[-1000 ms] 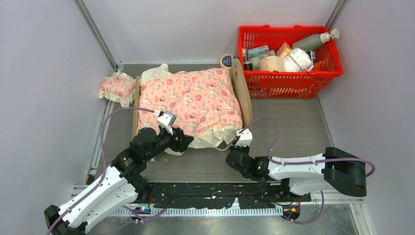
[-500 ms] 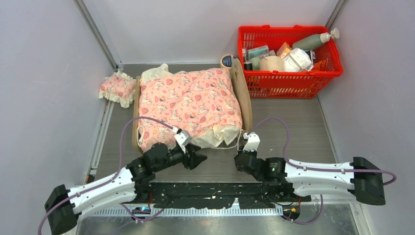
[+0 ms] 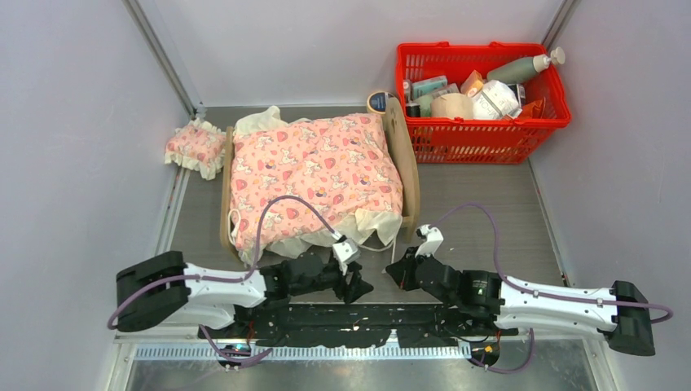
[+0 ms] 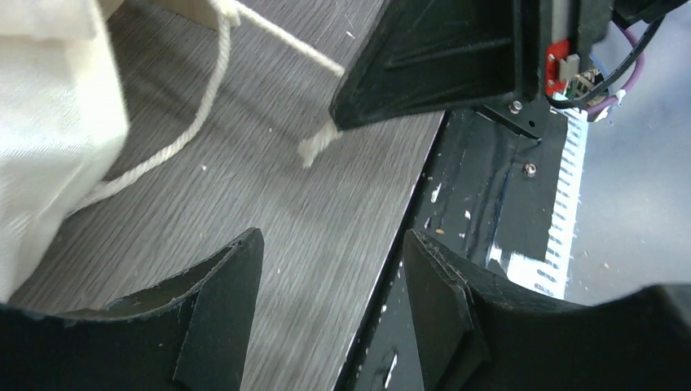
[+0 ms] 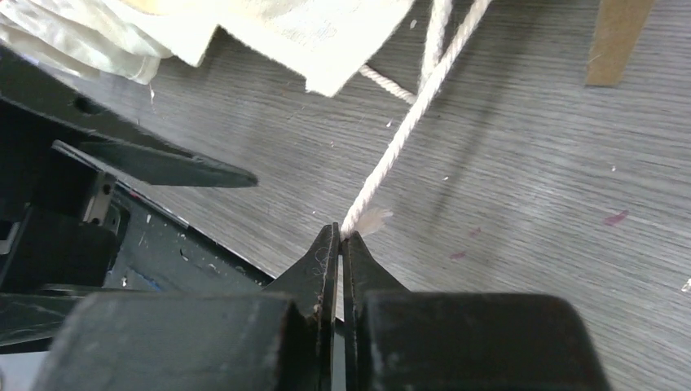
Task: Set up the pet bed
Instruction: Cross the ropes on the bed frame.
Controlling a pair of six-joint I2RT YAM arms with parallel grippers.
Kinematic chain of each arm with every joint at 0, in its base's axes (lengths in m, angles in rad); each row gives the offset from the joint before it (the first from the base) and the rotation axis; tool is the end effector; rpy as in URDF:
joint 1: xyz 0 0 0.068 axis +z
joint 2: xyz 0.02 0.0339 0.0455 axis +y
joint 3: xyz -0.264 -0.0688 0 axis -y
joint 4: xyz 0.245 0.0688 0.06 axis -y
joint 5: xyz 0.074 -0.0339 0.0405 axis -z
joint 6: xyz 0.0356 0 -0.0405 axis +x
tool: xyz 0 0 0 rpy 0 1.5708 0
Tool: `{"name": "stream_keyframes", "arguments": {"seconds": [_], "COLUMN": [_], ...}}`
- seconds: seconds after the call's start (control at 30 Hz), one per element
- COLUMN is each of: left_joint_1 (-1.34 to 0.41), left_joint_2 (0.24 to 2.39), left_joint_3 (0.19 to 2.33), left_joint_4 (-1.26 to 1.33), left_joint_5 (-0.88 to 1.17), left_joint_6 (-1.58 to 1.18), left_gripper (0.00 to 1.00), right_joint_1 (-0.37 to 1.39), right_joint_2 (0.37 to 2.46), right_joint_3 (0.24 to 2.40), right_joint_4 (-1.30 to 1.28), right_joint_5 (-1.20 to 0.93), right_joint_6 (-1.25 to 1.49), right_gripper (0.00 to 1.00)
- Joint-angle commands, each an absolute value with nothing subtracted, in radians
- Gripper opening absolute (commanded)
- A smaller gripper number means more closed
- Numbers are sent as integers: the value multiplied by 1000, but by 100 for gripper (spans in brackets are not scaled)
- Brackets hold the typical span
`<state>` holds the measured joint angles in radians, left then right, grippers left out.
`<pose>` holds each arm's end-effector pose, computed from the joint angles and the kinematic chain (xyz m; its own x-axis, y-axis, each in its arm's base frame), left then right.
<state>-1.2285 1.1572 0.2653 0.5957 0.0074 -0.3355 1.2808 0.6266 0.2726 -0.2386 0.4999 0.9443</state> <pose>0.0733 -0.2066 0.1703 -0.4034 0.1513 -0.9024 0.8594 0.4012 -0.3169 0.0575 0.1332 0.1809 -0.6828 0.1981 -0.7032 -0.2970 0.8041 0.5150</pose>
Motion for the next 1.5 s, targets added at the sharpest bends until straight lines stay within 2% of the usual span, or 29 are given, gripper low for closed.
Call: {"name": "stream_keyframes", "arguments": {"seconds": [0.0, 0.57, 0.8, 0.87, 0.9, 1.0, 1.03, 1.13, 1.27, 1.47], "left_joint_1": [-1250, -1306, -1307, -1306, -1306, -1307, -1307, -1306, -1307, -1309], "left_joint_2": [1272, 1543, 1608, 1611, 1613, 1601, 1590, 1546, 1526, 1524], "left_joint_3": [356, 453, 467, 472, 474, 449, 433, 391, 374, 363], "left_joint_4": [786, 844, 899, 903, 904, 924, 932, 936, 938, 967], "left_joint_5": [-15, -141, -188, -192, -185, -164, -159, -151, -120, -96], "left_joint_6": [-341, -309, -293, -279, -277, -293, -312, -358, -437, -492], "left_gripper": [67, 69, 63, 56, 48, 7, 0, 0, 0, 0], "right_joint_1": [1289, 1296, 1299, 1301, 1301, 1301, 1301, 1301, 1301, 1301], "right_joint_2": [610, 552, 548, 542, 534, 507, 499, 436, 331, 211], "right_joint_3": [290, 203, 190, 185, 179, 177, 180, 185, 161, 126], "right_joint_4": [-181, -75, -51, -46, -43, -65, -78, -183, -267, -359], "right_joint_5": [443, 436, 453, 449, 449, 470, 482, 590, 745, 874], "right_joint_6": [943, 1006, 1027, 1036, 1038, 1039, 1039, 1051, 1050, 1048], "right_gripper": [5, 5, 5, 5, 5, 6, 8, 28, 41, 45]}}
